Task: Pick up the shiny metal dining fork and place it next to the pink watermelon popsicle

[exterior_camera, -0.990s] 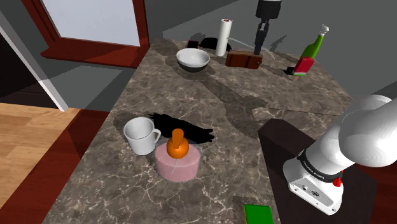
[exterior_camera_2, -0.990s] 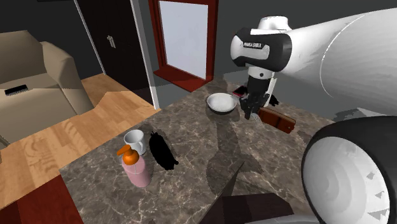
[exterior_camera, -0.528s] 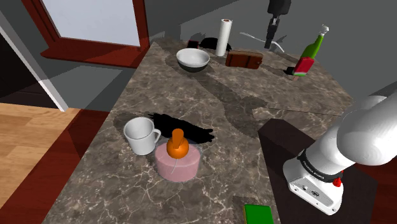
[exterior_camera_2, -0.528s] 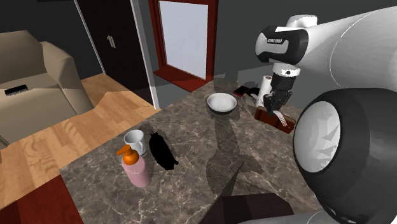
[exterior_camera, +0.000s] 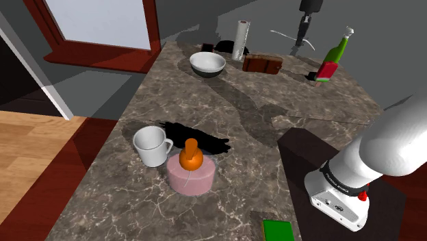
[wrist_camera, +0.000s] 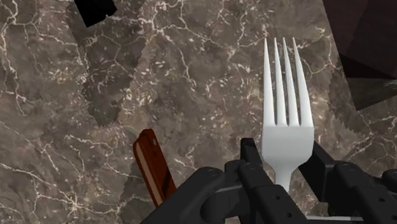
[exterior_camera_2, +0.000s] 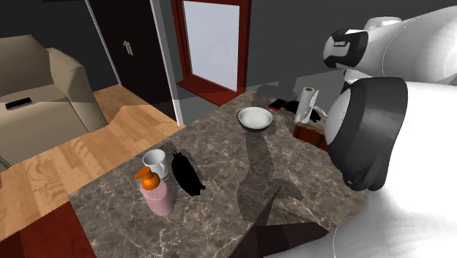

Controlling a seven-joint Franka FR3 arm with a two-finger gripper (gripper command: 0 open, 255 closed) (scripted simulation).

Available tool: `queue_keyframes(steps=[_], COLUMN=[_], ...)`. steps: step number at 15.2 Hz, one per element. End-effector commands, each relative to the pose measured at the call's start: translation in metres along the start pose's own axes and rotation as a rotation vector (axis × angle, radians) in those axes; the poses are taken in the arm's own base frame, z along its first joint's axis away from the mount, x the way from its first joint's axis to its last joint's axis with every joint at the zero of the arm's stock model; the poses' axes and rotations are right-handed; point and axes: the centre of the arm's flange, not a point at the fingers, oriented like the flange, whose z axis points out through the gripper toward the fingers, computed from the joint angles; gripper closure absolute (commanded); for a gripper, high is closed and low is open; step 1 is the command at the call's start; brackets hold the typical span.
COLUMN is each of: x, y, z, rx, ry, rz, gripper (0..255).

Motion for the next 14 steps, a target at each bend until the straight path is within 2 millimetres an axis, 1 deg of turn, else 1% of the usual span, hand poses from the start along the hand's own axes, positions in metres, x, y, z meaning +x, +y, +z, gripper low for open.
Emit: queue_keyframes(steps=[1, 14], x=[-0.007, -0.062], y=[0.023, 0.186], z=[-0.003, -0.013], rx=[-0.001, -0.001], ry=[-0.001, -0.001], rz=[-0.002, -0.002], gripper=[255, 255])
